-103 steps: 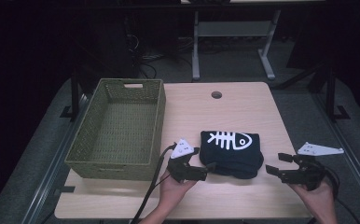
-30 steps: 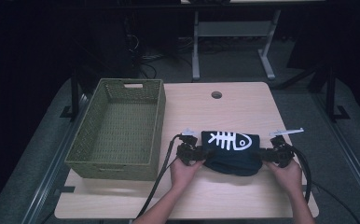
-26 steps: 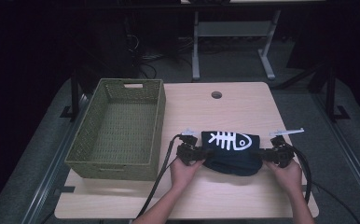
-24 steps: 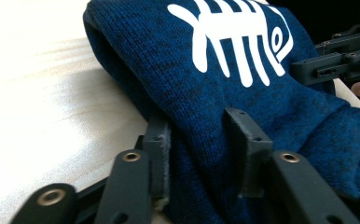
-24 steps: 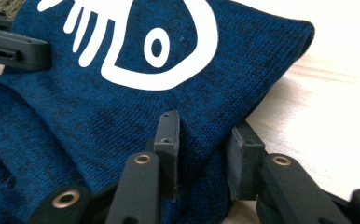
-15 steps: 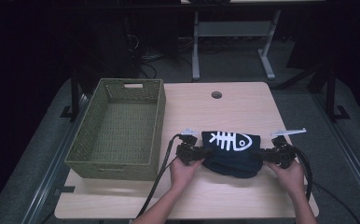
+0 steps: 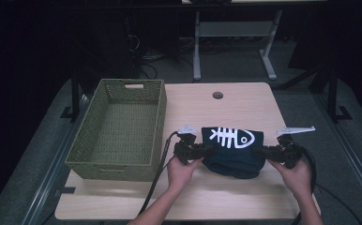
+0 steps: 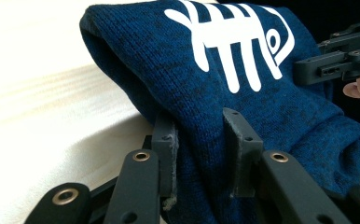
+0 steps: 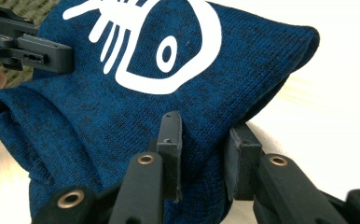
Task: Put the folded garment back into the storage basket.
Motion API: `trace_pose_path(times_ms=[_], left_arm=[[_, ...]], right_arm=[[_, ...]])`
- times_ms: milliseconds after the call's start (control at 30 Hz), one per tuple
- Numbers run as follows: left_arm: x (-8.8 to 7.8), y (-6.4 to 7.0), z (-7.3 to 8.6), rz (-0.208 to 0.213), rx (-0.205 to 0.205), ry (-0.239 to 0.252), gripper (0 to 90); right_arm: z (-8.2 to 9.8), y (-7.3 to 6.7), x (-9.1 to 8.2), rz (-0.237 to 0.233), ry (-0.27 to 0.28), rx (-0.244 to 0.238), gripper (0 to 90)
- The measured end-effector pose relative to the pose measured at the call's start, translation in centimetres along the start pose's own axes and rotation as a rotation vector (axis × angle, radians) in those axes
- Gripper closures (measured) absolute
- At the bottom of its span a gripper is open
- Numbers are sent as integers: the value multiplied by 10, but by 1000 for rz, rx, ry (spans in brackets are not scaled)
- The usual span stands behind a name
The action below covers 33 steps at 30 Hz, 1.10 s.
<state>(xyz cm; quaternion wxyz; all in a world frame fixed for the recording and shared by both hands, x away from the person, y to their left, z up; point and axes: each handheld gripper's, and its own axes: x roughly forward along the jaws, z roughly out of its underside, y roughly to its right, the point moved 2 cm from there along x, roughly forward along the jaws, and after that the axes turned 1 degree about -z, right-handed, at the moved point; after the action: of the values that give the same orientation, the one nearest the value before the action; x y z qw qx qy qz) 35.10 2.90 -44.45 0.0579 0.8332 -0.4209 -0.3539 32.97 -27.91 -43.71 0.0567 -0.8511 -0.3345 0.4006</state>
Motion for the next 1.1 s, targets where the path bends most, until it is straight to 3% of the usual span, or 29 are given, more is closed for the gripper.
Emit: trace_pose_path(times_ms=[700, 1100], left_arm=[[-42, 15, -22, 5, 48, 64, 689], [-74, 12, -33, -2, 55, 96, 689]], right_arm=[[-22, -29, -25, -37, 56, -40, 709], [-44, -52, -27, -74, 79, -84, 711]])
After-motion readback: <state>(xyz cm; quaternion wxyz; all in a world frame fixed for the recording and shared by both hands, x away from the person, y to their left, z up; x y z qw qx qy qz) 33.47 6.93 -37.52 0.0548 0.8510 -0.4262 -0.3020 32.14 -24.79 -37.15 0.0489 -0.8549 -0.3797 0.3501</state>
